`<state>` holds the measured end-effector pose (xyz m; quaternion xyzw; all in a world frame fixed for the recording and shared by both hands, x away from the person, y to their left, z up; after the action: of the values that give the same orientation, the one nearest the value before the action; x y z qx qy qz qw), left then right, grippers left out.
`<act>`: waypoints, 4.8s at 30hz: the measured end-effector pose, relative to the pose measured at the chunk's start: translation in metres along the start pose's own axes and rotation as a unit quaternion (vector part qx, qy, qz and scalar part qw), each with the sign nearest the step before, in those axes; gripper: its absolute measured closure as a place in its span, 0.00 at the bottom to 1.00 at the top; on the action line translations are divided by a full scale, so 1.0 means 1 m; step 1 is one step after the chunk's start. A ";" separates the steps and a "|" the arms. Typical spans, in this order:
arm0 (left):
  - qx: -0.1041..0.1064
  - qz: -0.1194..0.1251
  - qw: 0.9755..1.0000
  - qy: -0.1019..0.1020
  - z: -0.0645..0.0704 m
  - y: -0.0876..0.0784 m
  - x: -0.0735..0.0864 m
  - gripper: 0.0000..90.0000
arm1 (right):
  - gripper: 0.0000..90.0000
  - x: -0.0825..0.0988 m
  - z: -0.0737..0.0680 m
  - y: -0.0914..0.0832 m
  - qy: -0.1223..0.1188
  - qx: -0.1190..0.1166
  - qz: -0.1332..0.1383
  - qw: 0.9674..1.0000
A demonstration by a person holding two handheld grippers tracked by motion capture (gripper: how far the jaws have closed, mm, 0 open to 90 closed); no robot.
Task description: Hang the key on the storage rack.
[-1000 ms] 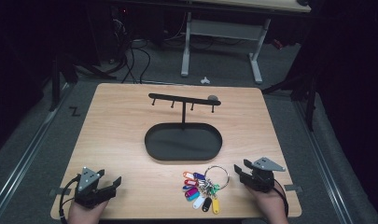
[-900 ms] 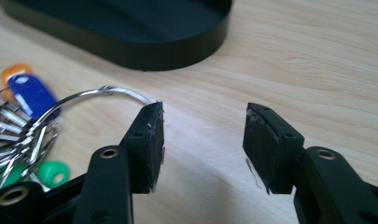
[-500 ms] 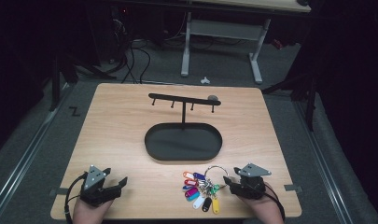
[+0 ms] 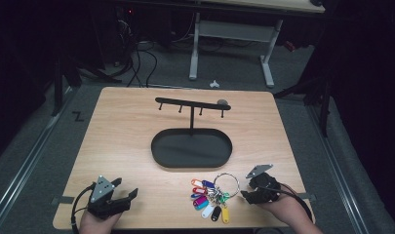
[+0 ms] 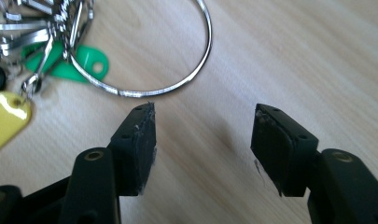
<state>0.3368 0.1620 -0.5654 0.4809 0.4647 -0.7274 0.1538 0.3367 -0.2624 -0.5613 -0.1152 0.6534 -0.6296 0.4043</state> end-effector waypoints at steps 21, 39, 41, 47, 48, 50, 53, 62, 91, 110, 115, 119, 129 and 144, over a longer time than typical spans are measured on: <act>0.003 -0.007 1.000 0.027 0.006 0.005 0.002 0.27 | 0.39 -0.019 -0.022 -0.002 -0.137 -0.032 -0.159 0.977; 0.008 -0.015 0.999 0.035 0.008 0.005 0.004 0.27 | 0.58 -0.041 -0.050 0.007 -0.242 -0.049 -0.157 0.956; 0.007 -0.015 0.999 0.035 0.008 0.005 0.004 0.27 | 0.65 -0.041 -0.052 0.009 -0.255 -0.052 -0.161 0.952; 0.009 -0.020 0.999 0.039 0.008 0.005 0.005 0.28 | 0.68 -0.043 -0.052 0.015 -0.276 -0.052 -0.170 0.945; 0.009 -0.019 0.999 0.040 0.009 0.005 0.005 0.28 | 0.70 -0.043 -0.051 0.017 -0.278 -0.053 -0.170 0.944; 0.009 -0.020 0.999 0.041 0.009 0.005 0.005 0.28 | 0.79 -0.042 -0.051 0.018 -0.267 -0.063 -0.182 0.944; 0.010 -0.022 0.999 0.041 0.008 0.006 0.005 0.28 | 0.90 -0.040 -0.054 0.017 -0.253 -0.079 -0.188 0.946; 0.011 -0.025 0.999 0.044 0.009 0.006 0.006 0.28 | 0.95 -0.040 -0.056 0.017 -0.238 -0.092 -0.179 0.950; 0.013 -0.028 0.999 0.045 0.009 0.007 0.007 0.28 | 0.96 -0.042 -0.051 0.000 -0.239 -0.090 -0.151 0.955; 0.014 -0.029 0.999 0.044 0.009 0.007 0.007 0.28 | 0.97 -0.085 -0.030 -0.065 -0.262 -0.024 -0.110 0.958; 0.015 -0.030 0.998 0.044 0.010 0.007 0.007 0.28 | 0.97 -0.091 -0.028 -0.074 -0.254 -0.026 -0.103 0.961; 0.015 -0.030 0.998 0.044 0.010 0.008 0.007 0.28 | 0.97 -0.099 -0.025 -0.084 -0.246 -0.030 -0.098 0.964; 0.016 -0.032 0.998 0.044 0.010 0.007 0.008 0.28 | 0.97 -0.121 -0.017 -0.111 -0.236 -0.025 -0.086 0.968; 0.015 -0.030 0.999 0.041 0.009 0.007 0.008 0.28 | 0.97 -0.155 -0.006 -0.141 -0.226 -0.020 -0.068 0.972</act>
<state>0.3329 0.1528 -0.5747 0.4983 0.4740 -0.7183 0.1051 0.3823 -0.1808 -0.3737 -0.3069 0.5484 -0.5997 0.4953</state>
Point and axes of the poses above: each handheld gripper's, and its own axes: y roughly forward along the jaws, x roughly out of its underside, z roughly to its right, the point moved 8 cm from there along y, roughly forward along the jaws, and after that the axes turned 2 degrees about -y, right-handed, at the moved point
